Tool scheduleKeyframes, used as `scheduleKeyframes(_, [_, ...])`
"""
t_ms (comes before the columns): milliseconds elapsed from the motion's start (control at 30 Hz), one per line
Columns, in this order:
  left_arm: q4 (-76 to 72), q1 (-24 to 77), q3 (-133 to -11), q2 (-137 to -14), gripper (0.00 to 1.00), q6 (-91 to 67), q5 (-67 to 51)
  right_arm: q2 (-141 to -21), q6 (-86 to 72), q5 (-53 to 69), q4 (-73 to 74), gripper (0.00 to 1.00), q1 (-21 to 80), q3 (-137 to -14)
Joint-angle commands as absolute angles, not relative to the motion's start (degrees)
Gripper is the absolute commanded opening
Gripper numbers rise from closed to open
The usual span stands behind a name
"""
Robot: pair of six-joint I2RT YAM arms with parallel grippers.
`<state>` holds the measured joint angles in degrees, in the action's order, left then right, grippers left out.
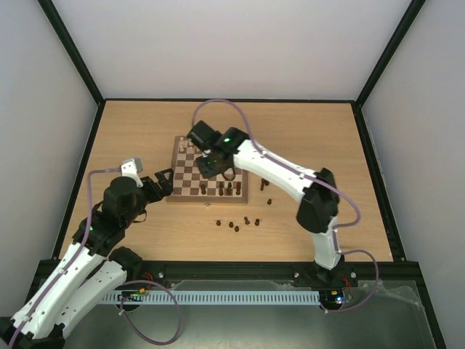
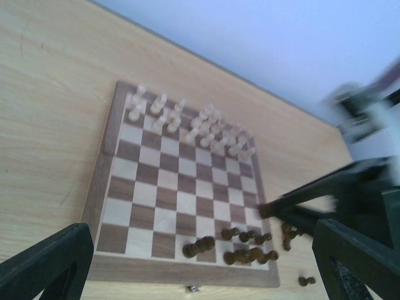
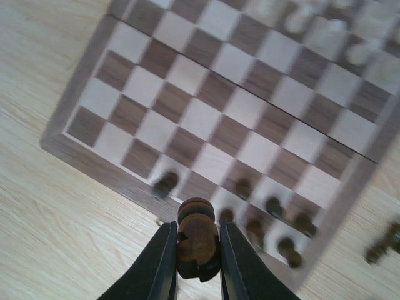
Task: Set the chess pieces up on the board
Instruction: Place the chess piece on the chessboard.
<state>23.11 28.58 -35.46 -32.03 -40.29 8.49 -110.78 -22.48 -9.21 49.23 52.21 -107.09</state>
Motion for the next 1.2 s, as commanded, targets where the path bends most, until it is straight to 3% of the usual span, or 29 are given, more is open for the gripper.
scheduleKeyframes(0, [27.54,28.13,-40.30,-28.67,0.99,-40.61,11.48,-119.80,-19.77,-8.02,57.36,0.12,55.73,-117.64])
scheduleKeyframes(333, [33.07,28.12,-45.77,-22.46,0.99,-40.47,13.17,-133.12,-18.81,-7.19,61.30,0.12,58.35,-131.48])
scheduleKeyframes(1167, [35.90,28.10,-47.68,-20.30,0.99,-39.38,14.28,-141.21,-18.90,-6.44,57.96,0.16,59.93,-136.15])
